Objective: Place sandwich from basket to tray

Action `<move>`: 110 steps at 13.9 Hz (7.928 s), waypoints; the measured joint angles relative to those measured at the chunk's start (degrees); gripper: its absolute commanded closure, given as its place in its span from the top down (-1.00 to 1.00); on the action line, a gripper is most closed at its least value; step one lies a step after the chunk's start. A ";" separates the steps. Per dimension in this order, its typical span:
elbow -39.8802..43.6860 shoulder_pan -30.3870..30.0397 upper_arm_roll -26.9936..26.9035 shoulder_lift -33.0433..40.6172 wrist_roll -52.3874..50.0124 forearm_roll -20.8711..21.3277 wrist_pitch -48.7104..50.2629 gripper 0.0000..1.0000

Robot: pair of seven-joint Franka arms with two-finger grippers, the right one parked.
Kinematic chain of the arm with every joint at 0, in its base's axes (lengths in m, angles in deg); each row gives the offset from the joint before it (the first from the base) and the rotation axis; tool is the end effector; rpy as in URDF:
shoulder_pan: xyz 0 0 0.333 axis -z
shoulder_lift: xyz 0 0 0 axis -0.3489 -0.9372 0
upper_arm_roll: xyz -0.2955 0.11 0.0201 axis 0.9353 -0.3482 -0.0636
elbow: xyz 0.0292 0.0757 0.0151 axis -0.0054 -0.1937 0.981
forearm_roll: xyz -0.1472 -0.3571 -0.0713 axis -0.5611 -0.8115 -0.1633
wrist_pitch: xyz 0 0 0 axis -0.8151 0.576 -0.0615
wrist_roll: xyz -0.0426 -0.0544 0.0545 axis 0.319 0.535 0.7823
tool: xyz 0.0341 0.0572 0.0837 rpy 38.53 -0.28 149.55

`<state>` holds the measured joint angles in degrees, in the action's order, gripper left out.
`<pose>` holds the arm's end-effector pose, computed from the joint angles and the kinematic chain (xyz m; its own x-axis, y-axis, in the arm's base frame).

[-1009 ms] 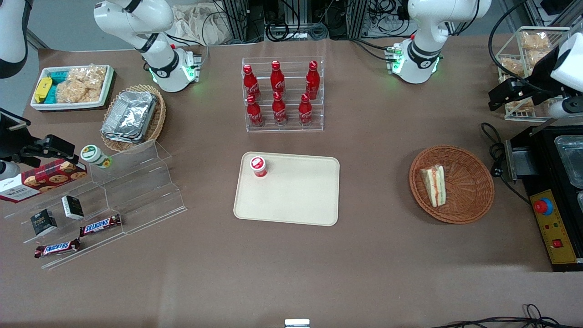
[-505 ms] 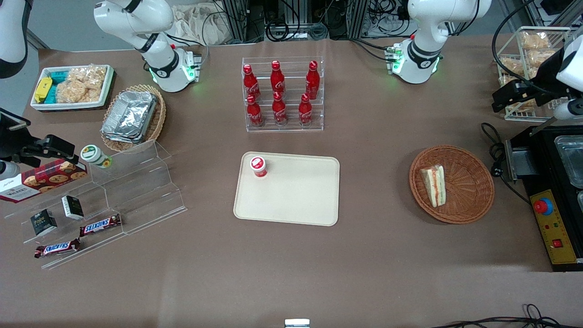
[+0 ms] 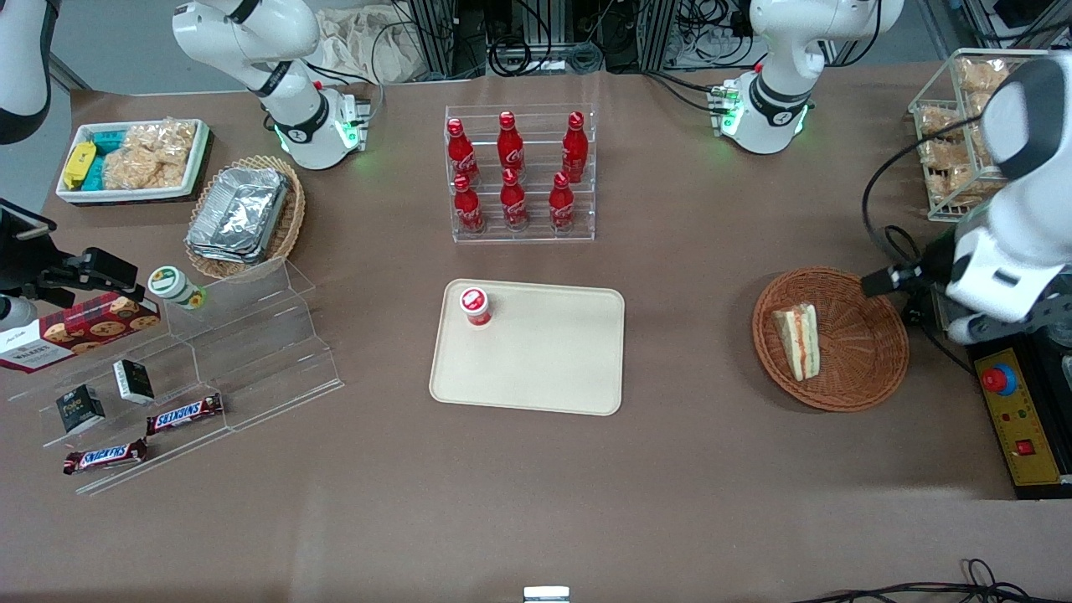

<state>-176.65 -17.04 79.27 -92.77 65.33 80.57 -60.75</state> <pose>0.5893 -0.0329 0.4958 0.9629 0.2637 -0.0571 0.2627 -0.9646 -0.0233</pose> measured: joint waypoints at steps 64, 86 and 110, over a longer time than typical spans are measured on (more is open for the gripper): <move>23.30 12.55 27.52 -40.87 -40.83 14.51 -8.27 -1.00; 27.28 7.25 27.13 -20.00 -54.09 14.86 3.49 1.00; -2.51 1.52 -3.22 19.23 8.65 0.66 11.20 1.00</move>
